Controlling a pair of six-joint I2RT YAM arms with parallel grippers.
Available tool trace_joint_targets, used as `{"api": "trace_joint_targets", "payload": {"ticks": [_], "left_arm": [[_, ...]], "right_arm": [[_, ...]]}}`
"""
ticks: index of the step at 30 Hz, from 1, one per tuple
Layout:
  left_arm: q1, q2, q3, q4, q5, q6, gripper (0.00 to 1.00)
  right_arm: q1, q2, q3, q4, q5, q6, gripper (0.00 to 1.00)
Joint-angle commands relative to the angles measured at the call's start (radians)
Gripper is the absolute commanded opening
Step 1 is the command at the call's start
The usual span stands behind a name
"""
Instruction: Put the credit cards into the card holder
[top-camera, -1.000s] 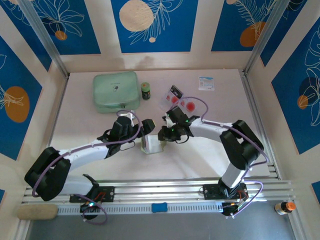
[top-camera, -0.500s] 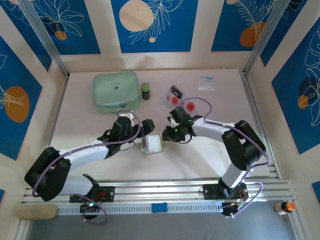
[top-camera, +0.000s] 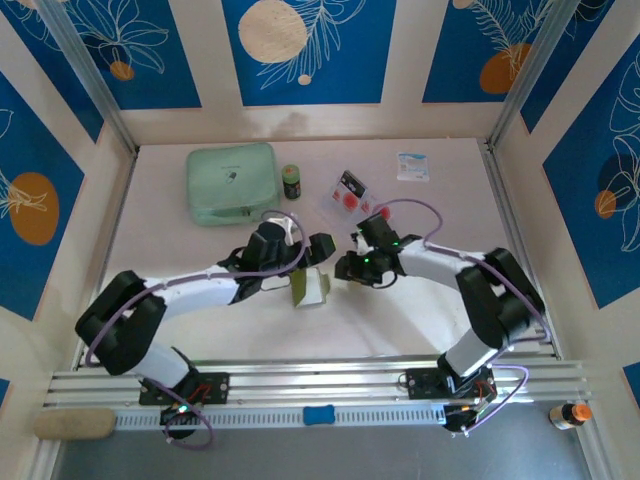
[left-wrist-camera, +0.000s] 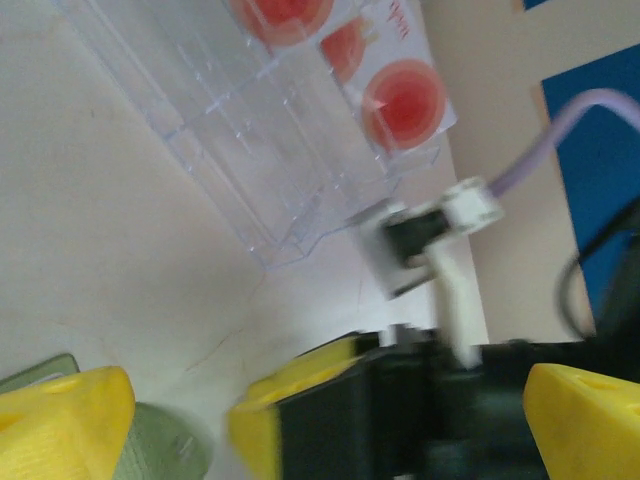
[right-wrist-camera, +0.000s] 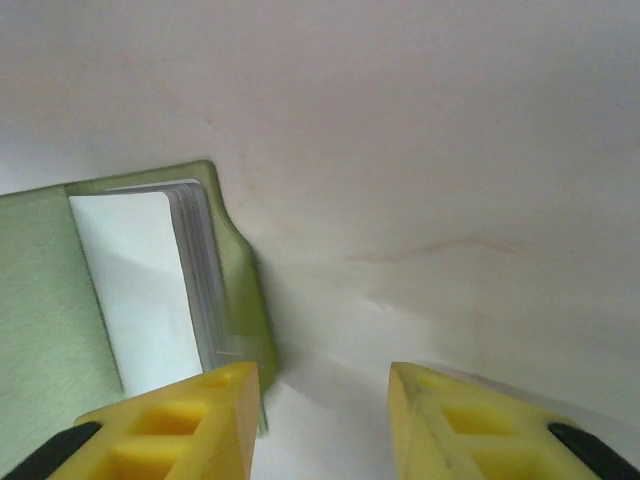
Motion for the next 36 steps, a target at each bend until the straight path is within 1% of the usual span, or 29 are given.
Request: {"api": "trace_joint_targets", "payload": {"ticks": [1,4,7,12,15,17,20,24,26,32,36], "left_arm": [[-0.021,0.059,-0.007,0.059,0.012,-0.031,1.00],[-0.039,0.102,-0.033,0.105,0.006,-0.047,1.00],[-0.051,0.143,-0.061,0.136,-0.002,-0.055,1.00],[-0.061,0.192,-0.105,0.163,-0.023,-0.056,1.00],[-0.061,0.194,-0.112,0.173,-0.019,-0.063,1.00],[-0.060,0.175,-0.097,0.154,-0.014,-0.056,1.00],[-0.056,0.133,-0.041,0.065,-0.008,-0.015,1.00],[-0.028,0.083,0.044,-0.051,0.017,0.038,1.00],[-0.004,0.073,0.075,-0.075,0.043,0.053,1.00],[0.105,0.050,0.140,-0.110,0.142,0.062,1.00],[0.193,-0.002,0.165,-0.194,0.185,0.098,1.00]], "right_arm": [[-0.059,-0.107,-0.033,-0.058,0.007,0.019,0.38],[-0.099,-0.166,-0.059,-0.092,0.002,0.013,0.38],[-0.118,-0.204,-0.075,-0.107,0.002,0.011,0.39],[-0.124,-0.235,-0.083,-0.121,-0.005,0.012,0.39],[-0.122,-0.250,-0.084,-0.123,-0.015,0.016,0.38],[-0.119,-0.261,-0.086,-0.123,-0.023,0.019,0.38],[-0.103,-0.280,-0.088,-0.112,-0.036,0.022,0.38],[-0.054,-0.300,-0.082,-0.106,-0.025,0.042,0.38],[-0.017,-0.304,-0.077,-0.100,-0.013,0.059,0.37],[0.143,-0.277,-0.021,-0.099,0.068,0.102,0.33],[0.251,-0.221,0.055,-0.102,0.129,0.121,0.32]]}}
